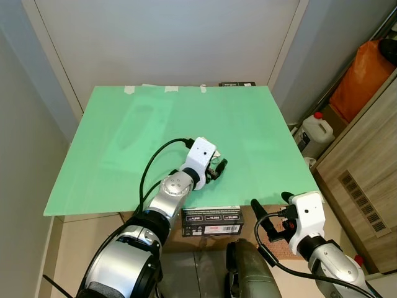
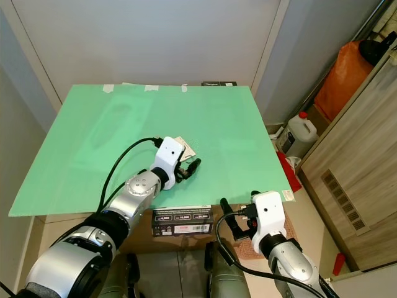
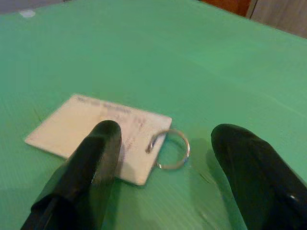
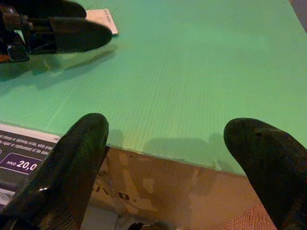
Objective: Hang keys on a hook
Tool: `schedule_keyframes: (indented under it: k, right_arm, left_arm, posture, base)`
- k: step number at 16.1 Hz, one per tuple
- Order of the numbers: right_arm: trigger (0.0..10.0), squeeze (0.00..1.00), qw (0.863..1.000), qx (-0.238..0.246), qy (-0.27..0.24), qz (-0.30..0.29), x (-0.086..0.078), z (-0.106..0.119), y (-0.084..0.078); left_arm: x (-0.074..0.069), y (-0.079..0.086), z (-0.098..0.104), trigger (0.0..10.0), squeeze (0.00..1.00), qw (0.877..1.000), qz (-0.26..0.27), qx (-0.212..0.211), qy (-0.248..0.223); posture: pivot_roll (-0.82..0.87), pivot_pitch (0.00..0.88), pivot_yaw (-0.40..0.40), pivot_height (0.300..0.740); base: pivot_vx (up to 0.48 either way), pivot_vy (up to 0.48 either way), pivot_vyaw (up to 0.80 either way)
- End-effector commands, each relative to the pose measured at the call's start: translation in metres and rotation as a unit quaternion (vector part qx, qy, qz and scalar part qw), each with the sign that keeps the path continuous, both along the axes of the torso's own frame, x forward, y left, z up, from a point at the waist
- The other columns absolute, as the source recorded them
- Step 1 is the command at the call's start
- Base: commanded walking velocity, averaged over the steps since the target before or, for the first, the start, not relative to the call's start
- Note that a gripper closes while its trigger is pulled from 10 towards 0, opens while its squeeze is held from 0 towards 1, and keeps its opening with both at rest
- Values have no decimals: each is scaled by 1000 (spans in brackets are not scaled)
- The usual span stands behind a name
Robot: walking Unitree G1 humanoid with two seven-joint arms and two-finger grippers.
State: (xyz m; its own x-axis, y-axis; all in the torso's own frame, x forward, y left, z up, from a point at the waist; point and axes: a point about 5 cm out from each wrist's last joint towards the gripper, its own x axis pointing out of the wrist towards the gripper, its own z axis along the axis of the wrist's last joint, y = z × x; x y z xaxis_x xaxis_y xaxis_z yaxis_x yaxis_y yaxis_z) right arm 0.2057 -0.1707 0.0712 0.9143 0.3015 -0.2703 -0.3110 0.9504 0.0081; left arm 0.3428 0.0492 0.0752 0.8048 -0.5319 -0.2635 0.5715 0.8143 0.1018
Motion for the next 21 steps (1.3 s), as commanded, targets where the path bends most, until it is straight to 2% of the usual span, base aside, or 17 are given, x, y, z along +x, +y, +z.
schedule_keyframes:
  k: [1, 2, 9, 12, 14, 15, 17, 18, 19, 20, 21]
  right_arm:
    - [10000, 0, 1000, -1, -6, 3, 1, 5, 2]
    - [10000, 0, 1000, -1, -6, 3, 1, 5, 2]
    - [10000, 0, 1000, -2, -4, 4, 0, 4, 2]
    - [10000, 0, 1000, -1, -3, 4, -1, 3, 3]
    - [10000, 0, 1000, 0, -4, 3, -1, 3, 3]
    - [10000, 0, 1000, 0, -4, 3, 0, 2, 3]
    - [10000, 0, 1000, 0, -4, 2, 0, 2, 2]
    - [10000, 0, 1000, 0, -4, 2, 1, 1, 2]
    - [10000, 0, 1000, 0, -4, 2, 1, 1, 2]
    - [10000, 0, 1000, 1, -5, 5, 3, 1, 3]
    - [10000, 0, 1000, 1, -5, 6, 4, 1, 4]
  left_arm:
    - [1, -2, 1, 2667, 0, 1000, -8, 5, 8]
    - [1, -1, 0, 0, 0, 1000, -8, 7, 11]
    - [0, 3, -7, 0, 0, 998, -33, 33, 42]
    - [1, 5, -5, 0, 0, 999, -30, 30, 34]
    - [3, 6, 4, 0, 0, 999, -26, 21, -9]
    - [4, 2, 17, 0, 0, 998, -32, 4, -61]
    - [0, -4, 34, 0, 0, 992, -43, -27, -115]
    - [-3, -6, 50, 0, 0, 986, -45, -55, -150]
    - [-4, -6, 54, 0, 0, 984, -44, -61, -160]
    - [-7, -7, 68, 0, 0, 980, -47, -78, -176]
    - [-7, -7, 69, 0, 0, 980, -48, -77, -178]
  posture:
    - [-222, 84, -30, 618]
    - [-222, 84, -30, 618]
    - [-222, 84, -28, 618]
    - [-218, 82, -24, 618]
    - [-215, 79, -16, 618]
    - [-212, 76, -14, 618]
    - [-207, 70, -13, 618]
    - [-199, 66, -14, 618]
    - [-199, 66, -14, 618]
    - [-185, 56, -17, 618]
    - [-183, 55, -17, 618]
  base:
    - [0, 0, 0]
    - [0, 0, 0]
    - [0, 0, 0]
    - [0, 0, 0]
    - [0, 0, 0]
    - [0, 0, 0]
    - [0, 0, 0]
    - [0, 0, 0]
    - [0, 0, 0]
    - [0, 0, 0]
    - [0, 0, 0]
